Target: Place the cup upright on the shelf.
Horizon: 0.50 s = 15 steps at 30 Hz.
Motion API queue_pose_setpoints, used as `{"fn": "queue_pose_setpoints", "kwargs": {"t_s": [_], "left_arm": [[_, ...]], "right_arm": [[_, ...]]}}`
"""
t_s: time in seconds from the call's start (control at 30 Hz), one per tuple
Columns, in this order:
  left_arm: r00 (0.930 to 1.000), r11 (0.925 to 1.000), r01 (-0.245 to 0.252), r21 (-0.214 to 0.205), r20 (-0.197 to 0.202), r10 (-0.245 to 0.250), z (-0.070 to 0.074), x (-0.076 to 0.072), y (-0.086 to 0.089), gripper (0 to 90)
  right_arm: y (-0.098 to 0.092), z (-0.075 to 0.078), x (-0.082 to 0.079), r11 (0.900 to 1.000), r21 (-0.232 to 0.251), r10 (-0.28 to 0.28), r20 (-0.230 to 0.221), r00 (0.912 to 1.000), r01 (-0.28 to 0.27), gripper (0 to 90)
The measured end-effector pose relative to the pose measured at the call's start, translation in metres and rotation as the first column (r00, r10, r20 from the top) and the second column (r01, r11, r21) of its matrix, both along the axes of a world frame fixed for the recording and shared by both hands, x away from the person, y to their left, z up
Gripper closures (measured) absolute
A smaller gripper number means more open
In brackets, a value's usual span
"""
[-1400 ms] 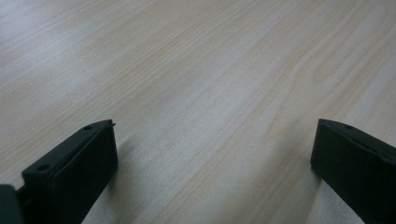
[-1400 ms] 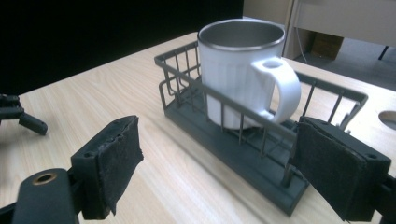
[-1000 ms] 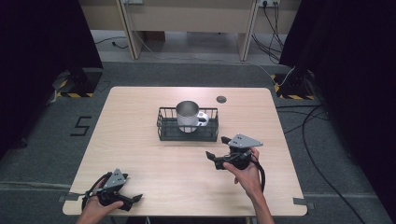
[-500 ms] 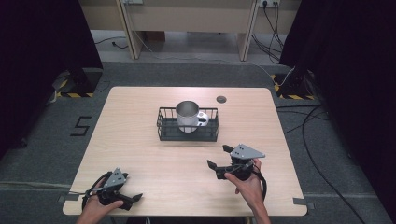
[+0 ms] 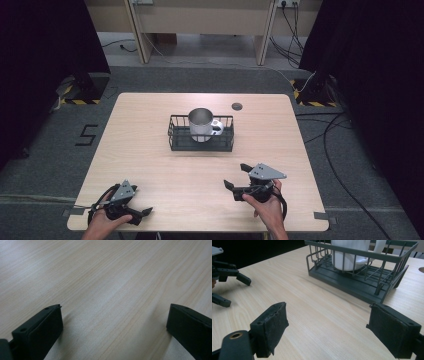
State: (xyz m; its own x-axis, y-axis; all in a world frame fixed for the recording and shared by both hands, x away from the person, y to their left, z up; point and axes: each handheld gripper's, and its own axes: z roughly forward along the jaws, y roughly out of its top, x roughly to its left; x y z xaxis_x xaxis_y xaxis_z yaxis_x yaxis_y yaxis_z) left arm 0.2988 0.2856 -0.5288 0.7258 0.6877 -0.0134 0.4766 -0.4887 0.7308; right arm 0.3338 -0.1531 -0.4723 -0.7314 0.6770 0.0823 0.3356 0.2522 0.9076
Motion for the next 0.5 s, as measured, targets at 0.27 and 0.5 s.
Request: {"fn": "queue_pose_setpoints", "kwargs": {"t_s": [0.27,0.5], "left_arm": [[1.0,1.0,0.0,0.0,0.0,0.0,0.0,0.0,0.0,0.0],[1.0,1.0,0.0,0.001,0.0,0.0,0.0001,0.0,0.0,0.0]], "right_arm": [[-0.0006,-0.0054,-0.0049,1.0,-0.003,-0.003,-0.01,0.9999,0.003,15.5],[-0.0055,-0.0103,-0.0098,0.9996,-0.021,-0.02,-0.019,0.9996,0.02,15.5]]}}
